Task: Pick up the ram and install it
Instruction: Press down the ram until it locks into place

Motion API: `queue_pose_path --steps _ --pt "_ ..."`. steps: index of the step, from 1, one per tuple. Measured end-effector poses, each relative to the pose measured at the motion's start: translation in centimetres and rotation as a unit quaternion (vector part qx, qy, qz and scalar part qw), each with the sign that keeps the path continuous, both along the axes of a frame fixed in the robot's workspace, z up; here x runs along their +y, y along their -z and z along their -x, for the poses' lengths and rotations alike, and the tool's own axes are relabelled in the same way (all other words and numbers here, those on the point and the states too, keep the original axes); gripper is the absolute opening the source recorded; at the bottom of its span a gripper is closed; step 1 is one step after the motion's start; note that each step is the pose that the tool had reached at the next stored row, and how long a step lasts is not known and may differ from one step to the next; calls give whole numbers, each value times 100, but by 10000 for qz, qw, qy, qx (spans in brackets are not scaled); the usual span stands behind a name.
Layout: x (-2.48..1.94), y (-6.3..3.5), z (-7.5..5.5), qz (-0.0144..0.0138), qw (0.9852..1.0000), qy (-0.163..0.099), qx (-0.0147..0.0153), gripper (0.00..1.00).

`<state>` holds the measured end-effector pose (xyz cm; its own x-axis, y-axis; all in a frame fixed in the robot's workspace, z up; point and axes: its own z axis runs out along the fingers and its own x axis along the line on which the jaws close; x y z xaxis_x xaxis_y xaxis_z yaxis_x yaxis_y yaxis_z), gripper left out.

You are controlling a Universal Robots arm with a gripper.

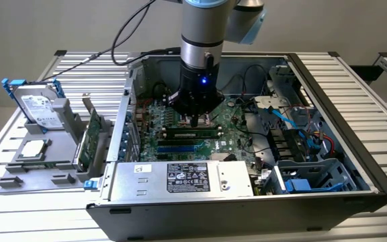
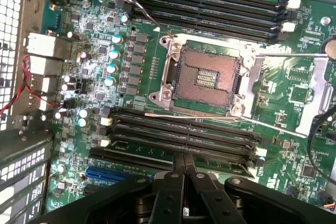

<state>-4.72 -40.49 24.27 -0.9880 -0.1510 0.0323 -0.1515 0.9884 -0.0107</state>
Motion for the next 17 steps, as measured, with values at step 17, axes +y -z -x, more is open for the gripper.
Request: queue_pose_path --steps 17 --pt "0 3 0 2 9976 686 -38 11"
